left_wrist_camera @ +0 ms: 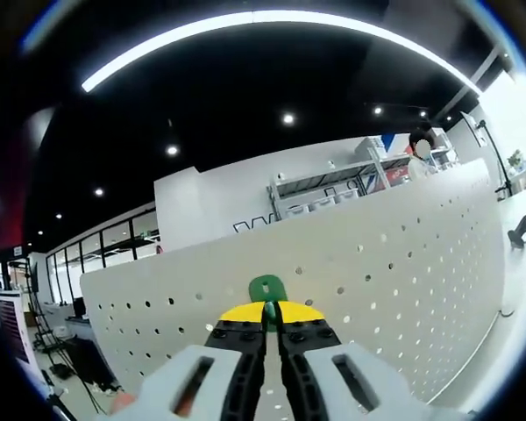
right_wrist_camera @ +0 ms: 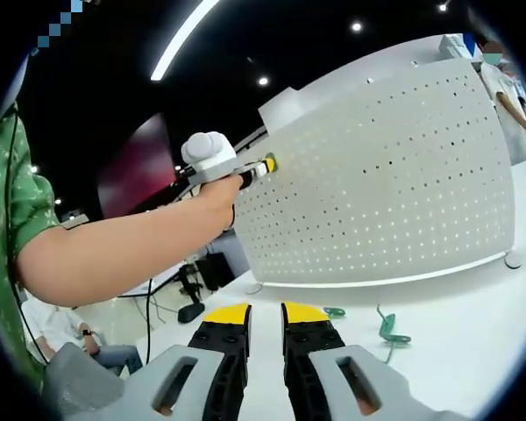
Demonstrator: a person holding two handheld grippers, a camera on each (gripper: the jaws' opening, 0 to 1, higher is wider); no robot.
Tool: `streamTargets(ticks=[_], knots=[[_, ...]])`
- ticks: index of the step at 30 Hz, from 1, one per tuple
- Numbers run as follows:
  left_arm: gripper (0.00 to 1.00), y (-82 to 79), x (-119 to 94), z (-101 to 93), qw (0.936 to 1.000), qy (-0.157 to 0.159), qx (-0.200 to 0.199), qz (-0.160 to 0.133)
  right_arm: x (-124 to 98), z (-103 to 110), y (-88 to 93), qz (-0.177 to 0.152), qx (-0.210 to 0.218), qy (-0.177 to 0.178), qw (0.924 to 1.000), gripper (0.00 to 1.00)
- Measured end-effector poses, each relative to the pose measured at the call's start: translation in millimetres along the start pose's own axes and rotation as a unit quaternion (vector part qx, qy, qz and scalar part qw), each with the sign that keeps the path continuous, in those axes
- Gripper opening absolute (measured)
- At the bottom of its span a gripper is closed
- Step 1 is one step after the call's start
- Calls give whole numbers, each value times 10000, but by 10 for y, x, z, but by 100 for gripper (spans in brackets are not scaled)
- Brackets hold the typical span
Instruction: Insert the hook assembly into the mounting plate slot until the hook locks in place.
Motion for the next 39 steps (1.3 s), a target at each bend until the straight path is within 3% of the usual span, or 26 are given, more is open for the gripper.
streamTargets(ticks=[13,23,28,32,39], knots=[[5,-7,-7,7,9999,62,-106,24,-3,5,-11,-20,-20,1,10000,13],[5,6,-11,11,9999,92,-119,76,-33,68,-141,-372,-106,-133,9992,22],[5,12,-10,11,9998,104,-110,90,-29,104,-196,-539,-95,-212,9983,36],[5,13,-11,11,9998,108,-110,95,-22,136,-253,-743,-92,-253,9969,59],[5,16,-9,12,9998,116,-116,106,-22,196,-350,-1065,-137,-291,9938,86]])
Point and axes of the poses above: the point that each gripper's makers call its tool centre point, and the gripper's own axes: x roughly forward along the fingers, z roughly to its left, y roughly out of its underside, the point moved 3 cm from there along -x, roughly backward along the fingers, and after that the axes turned 2 degrees about x, right-handed, at the moved point
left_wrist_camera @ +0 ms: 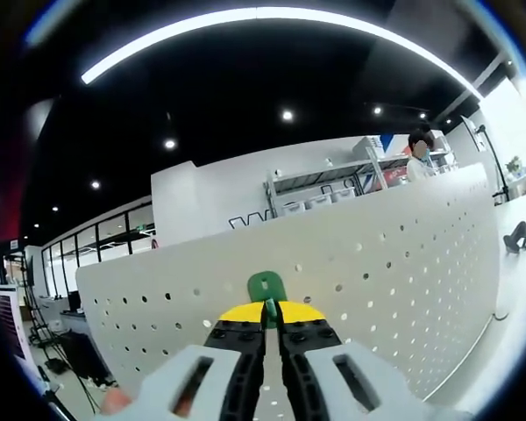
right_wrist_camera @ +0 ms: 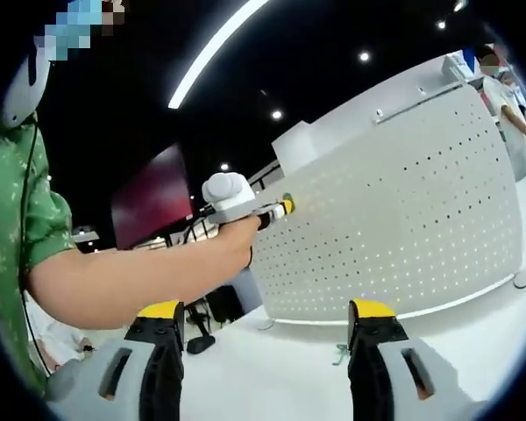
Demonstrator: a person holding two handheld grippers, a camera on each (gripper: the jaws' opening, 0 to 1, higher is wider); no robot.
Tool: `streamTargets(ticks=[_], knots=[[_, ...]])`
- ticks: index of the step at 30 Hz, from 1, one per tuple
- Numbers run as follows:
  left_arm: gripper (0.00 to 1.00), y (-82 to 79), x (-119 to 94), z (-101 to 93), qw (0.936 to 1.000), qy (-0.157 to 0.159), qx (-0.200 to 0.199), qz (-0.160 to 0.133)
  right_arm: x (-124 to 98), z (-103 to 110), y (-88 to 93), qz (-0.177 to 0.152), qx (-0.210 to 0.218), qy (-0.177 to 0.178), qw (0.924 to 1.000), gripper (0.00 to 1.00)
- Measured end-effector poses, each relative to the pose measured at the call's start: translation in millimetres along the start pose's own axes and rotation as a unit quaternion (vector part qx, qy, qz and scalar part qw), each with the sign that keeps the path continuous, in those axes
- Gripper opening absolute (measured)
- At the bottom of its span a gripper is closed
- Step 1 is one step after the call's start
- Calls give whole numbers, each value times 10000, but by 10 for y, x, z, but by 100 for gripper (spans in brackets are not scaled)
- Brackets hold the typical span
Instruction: Insert the hook assembly into the mounting plate slot until the hook locks in place.
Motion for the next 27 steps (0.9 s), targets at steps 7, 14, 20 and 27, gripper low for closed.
streamTargets(ticks=[7,14,20,27], knots=[[5,9,6,2,10000,11,-14,16,9,81,-60,-228,133,-172,9995,100],[6,9,0,-3,10000,18,-45,16,22,89,-43,-179,107,-213,9996,100],[10,10,-9,-2,9999,2,-117,-5,26,89,-33,-142,95,-219,9996,100],[11,10,-21,-2,9999,10,-139,-5,29,89,-16,-99,99,-221,9997,100]])
Point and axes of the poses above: the point that each gripper's makers call its tool centre point, and the gripper's own axes: x roughly forward along the fingers, z roughly to its left, y roughly out of its underside, the point moved 3 cm from there along -x, roughly backward along the fingers, and after that the axes turned 2 degrees about x, right-handed, at the moved point
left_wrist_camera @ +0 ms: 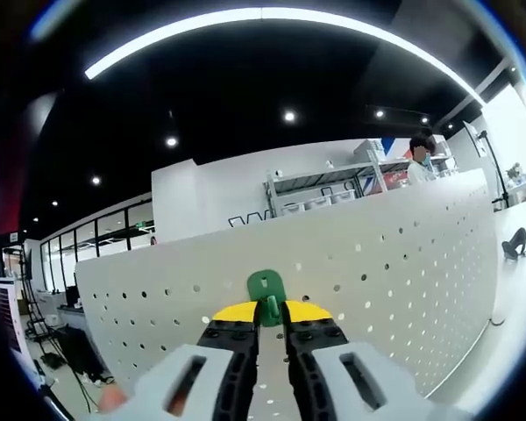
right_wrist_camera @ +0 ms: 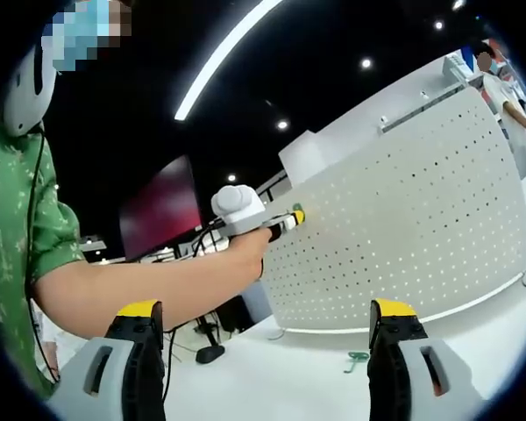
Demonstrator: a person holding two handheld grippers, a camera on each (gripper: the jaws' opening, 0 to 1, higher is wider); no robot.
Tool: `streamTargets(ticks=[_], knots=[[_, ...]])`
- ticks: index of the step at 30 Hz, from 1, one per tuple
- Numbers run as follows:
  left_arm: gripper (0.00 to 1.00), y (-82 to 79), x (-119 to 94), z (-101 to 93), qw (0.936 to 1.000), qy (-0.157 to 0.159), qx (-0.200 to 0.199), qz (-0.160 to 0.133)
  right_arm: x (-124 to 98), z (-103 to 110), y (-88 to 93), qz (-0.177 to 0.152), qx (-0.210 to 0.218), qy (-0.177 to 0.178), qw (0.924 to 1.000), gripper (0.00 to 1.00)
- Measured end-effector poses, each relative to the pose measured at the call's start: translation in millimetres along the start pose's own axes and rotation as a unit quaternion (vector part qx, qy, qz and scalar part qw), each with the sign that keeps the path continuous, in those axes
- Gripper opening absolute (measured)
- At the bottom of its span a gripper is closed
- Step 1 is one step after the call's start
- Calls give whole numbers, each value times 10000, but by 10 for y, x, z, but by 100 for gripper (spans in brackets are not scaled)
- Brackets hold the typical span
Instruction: Insert the hook assembly into the mounting plate slot until the hook locks in place.
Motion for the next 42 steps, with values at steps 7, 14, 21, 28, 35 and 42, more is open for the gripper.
streamTargets(ticks=[7,14,21,28,35,42], knots=[[15,13,-35,-5,10000,10,-13,0,0,15,0,10,-24,-22,10000,100],[16,28,-93,-1,10000,12,-26,25,5,27,12,49,-37,-41,10000,99],[17,74,-174,-41,9999,83,-27,83,6,51,11,50,-58,-71,9999,99],[19,106,-271,-47,9998,120,-30,142,4,64,4,43,-83,-91,9999,98],[18,186,-395,-51,9996,150,-30,252,4,81,-2,42,-89,-113,9999,98],[19,281,-521,-81,9991,217,-34,359,-12,88,-11,45,-130,-97,9999,97]])
Point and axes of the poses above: the point that each gripper's makers call its tool centre point, and the gripper's own axes: x roughly forward along the fingers, z roughly to its left, y roughly out of its underside, the point moved 3 cm from there along -x, roughly backward along the fingers, and after that the axes turned 2 degrees about x, right-handed, at the moved point
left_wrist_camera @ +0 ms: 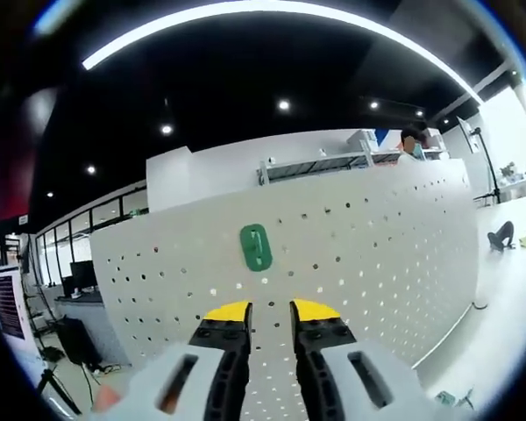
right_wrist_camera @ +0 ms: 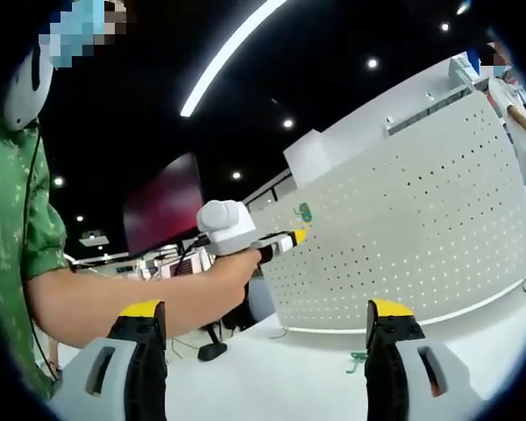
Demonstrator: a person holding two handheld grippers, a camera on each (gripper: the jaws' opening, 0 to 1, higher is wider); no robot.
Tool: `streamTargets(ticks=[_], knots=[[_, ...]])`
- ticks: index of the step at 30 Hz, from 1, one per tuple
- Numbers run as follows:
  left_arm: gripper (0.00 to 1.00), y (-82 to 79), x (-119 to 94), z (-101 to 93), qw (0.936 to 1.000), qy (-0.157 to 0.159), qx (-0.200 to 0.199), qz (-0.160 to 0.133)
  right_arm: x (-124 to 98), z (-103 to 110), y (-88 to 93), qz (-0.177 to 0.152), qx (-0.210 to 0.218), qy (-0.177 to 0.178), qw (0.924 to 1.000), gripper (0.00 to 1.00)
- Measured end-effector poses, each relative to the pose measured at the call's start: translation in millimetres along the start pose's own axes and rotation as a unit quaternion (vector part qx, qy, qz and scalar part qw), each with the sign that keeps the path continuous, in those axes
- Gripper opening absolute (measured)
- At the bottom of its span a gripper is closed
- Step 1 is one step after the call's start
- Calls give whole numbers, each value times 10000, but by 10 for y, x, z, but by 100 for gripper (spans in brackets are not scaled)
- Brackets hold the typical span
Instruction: Insert the hook assembly into the mounting plate slot until the hook locks in place.
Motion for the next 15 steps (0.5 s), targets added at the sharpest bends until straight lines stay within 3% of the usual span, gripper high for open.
streamTargets(ticks=[15], knots=[[20,229,-314,-120,9994,236,0,242,-26,33,-14,11,-80,8,10000,96]])
Point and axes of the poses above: the point that each gripper's makers call its tool centre point, and the gripper's own axes: x roughly forward along the fingers, z roughly to its left, y roughly out of its underside, the point moved 3 cm from there along -x, roughly backward along the fingers, and after that the axes turned 2 degrees about x, right-handed, at the moved point
